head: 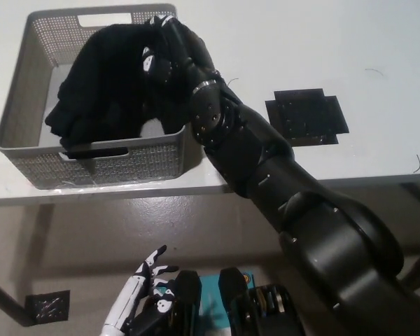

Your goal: Use the right hand to pick up a t shirt on the right hand side and place it into a contianer on the left side

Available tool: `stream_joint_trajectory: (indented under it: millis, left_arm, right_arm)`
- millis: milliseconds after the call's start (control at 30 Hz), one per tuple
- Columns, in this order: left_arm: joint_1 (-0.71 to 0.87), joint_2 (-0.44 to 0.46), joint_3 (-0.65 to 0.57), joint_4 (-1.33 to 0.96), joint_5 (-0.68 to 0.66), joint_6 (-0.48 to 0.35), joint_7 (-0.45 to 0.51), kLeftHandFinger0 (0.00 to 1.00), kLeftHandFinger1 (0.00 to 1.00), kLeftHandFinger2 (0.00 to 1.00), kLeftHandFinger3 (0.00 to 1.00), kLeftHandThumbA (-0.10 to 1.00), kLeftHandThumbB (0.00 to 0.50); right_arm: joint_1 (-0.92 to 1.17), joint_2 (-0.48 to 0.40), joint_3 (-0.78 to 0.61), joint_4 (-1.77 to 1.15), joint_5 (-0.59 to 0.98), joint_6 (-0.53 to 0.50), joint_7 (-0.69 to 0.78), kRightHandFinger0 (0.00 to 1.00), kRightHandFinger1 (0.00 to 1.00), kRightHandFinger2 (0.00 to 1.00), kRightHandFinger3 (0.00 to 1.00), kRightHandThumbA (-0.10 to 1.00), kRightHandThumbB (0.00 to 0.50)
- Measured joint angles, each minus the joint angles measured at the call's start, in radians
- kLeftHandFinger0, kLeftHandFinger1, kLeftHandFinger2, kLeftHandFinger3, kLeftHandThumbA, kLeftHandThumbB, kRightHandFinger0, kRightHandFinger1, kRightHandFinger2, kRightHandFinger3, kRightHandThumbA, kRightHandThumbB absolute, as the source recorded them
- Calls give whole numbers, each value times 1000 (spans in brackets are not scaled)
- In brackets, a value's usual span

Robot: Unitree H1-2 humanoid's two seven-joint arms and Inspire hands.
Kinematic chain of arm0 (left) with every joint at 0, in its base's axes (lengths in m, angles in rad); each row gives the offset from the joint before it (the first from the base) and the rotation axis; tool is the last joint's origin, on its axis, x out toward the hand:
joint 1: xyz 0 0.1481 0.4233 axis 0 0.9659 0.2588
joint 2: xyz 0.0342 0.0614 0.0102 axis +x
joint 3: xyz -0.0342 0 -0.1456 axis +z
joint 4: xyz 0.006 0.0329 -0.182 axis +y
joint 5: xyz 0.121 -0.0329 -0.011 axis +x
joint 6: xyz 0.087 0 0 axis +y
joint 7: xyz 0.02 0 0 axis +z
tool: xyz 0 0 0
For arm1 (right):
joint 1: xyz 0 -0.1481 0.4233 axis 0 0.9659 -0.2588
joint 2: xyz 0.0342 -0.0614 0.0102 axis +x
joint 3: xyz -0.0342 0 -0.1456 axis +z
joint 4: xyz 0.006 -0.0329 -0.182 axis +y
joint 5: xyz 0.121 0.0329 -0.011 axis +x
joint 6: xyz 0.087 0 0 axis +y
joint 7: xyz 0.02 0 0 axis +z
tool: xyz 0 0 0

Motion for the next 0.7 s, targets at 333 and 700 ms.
stream_joint_trajectory:
  millis: [333, 700]
  left_arm:
    - [0, 0, -5, 4, -1, 0, -11, 468, 596, 783, 1000, 370, 296]
    - [1, -5, -9, 1, -4, 4, -16, 470, 603, 772, 1000, 324, 270]
  right_arm:
    - [-22, 0, 71, -2, -13, 85, 217, 1000, 1000, 1000, 1000, 940, 500]
    - [-92, 0, 112, -64, -22, 142, 376, 1000, 1000, 1000, 1000, 929, 500]
